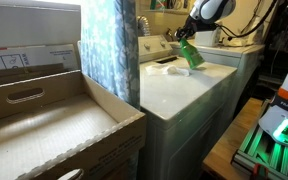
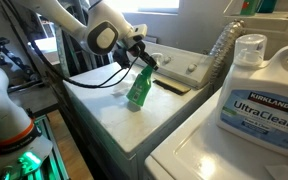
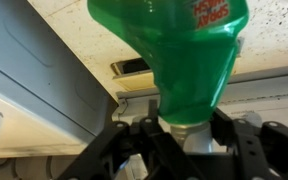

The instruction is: Set the green bottle upright on the table

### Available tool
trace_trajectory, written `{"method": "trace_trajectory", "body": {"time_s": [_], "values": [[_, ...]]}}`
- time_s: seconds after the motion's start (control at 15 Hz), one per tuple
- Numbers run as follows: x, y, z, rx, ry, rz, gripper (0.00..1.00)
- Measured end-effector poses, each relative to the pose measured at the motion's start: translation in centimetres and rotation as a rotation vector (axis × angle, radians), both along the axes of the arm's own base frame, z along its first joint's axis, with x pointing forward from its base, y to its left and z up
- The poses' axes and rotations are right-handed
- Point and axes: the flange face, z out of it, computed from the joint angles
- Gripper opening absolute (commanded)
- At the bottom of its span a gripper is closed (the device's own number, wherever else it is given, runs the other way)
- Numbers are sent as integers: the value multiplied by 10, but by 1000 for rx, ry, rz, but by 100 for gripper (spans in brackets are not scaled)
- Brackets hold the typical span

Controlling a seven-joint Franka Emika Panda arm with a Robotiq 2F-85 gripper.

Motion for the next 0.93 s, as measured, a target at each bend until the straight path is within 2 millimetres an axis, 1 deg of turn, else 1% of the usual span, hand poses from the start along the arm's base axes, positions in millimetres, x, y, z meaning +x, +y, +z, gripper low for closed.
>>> {"method": "trace_trajectory", "body": {"time_s": [0.27, 0.53, 0.73, 0.93], "values": [[-24, 5, 2, 12, -114, 36, 23], [-45, 10, 4, 37, -184, 64, 23], [-61, 2, 6, 48, -230, 72, 23], [-74, -14, 7, 47, -256, 84, 23]]}}
